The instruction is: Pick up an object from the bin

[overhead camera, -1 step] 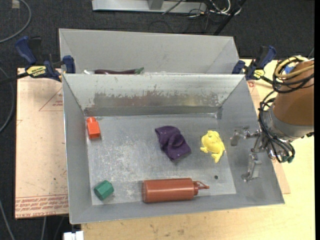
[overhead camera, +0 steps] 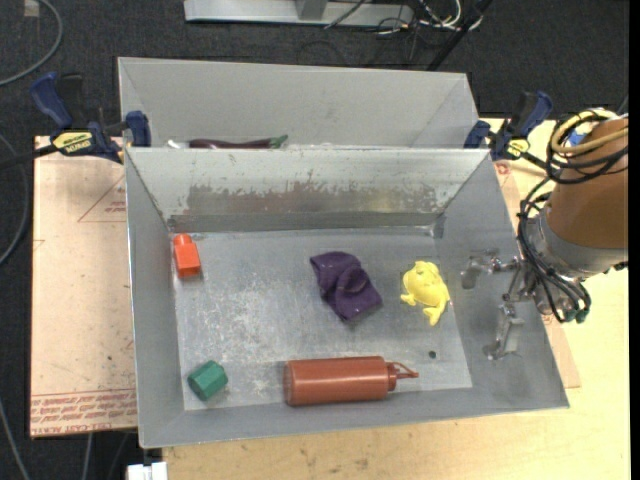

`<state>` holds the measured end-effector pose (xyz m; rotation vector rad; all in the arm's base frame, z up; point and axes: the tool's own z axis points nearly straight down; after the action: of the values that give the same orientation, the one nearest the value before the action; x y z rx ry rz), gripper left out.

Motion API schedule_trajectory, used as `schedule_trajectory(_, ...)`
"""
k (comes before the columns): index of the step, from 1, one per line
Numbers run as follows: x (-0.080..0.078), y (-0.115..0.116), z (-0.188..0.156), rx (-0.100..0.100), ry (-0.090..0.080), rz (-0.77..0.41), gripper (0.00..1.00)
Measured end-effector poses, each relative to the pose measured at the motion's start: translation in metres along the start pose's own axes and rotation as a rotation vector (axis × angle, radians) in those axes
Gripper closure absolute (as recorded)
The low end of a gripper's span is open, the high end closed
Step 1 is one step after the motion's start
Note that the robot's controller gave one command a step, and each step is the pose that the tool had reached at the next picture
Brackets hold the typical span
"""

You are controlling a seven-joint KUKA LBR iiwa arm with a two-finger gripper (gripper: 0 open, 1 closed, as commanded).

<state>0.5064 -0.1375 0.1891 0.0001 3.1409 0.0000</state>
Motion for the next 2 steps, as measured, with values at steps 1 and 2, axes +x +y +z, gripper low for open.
schedule_trajectory(1,-0.027,0.028,0.023,0.004,-0.004,-0.054,0.00)
schedule_trajectory(2,-0.062,0.050,0.056,-0.005,-0.004,-0.095,0.00)
